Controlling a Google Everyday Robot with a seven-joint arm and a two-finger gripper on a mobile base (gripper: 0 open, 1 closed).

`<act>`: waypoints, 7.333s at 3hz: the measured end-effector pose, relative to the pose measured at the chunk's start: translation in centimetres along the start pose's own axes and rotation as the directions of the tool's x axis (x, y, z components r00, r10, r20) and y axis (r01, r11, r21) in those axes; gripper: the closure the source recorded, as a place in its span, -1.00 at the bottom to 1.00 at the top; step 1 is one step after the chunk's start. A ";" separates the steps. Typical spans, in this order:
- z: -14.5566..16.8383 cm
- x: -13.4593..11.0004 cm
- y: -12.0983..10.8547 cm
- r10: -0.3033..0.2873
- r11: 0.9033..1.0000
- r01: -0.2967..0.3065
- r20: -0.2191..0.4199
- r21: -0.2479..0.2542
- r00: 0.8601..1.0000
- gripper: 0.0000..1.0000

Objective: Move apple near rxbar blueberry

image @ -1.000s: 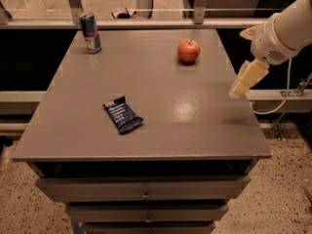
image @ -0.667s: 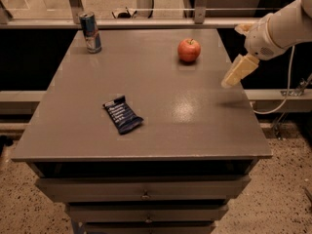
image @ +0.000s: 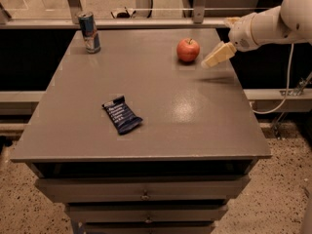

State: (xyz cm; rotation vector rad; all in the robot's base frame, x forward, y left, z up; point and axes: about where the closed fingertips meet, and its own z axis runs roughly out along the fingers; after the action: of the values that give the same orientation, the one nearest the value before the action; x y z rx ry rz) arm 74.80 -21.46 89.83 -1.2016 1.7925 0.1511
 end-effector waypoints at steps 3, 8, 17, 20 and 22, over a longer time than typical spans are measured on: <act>8.4 -0.4 2.0 0.391 0.918 -0.387 0.035 -0.082 0.920 -0.98; 6.3 -4.3 7.0 0.253 0.947 -0.248 -0.003 -0.202 0.967 1.00; 7.0 -11.3 28.1 0.244 0.790 -0.173 0.044 -0.588 0.969 -0.98; 4.8 -11.7 26.6 0.193 0.833 -0.129 0.065 -0.538 0.979 -1.00; -8.0 -11.3 19.8 0.079 0.968 -0.033 0.178 -0.247 0.981 -1.00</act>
Offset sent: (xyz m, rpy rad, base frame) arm 0.0456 0.0483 -0.0476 0.3167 0.2296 -0.1963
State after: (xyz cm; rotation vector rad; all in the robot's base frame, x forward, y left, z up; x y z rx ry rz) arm 55.31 -8.24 95.33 -1.2619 1.6778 0.5135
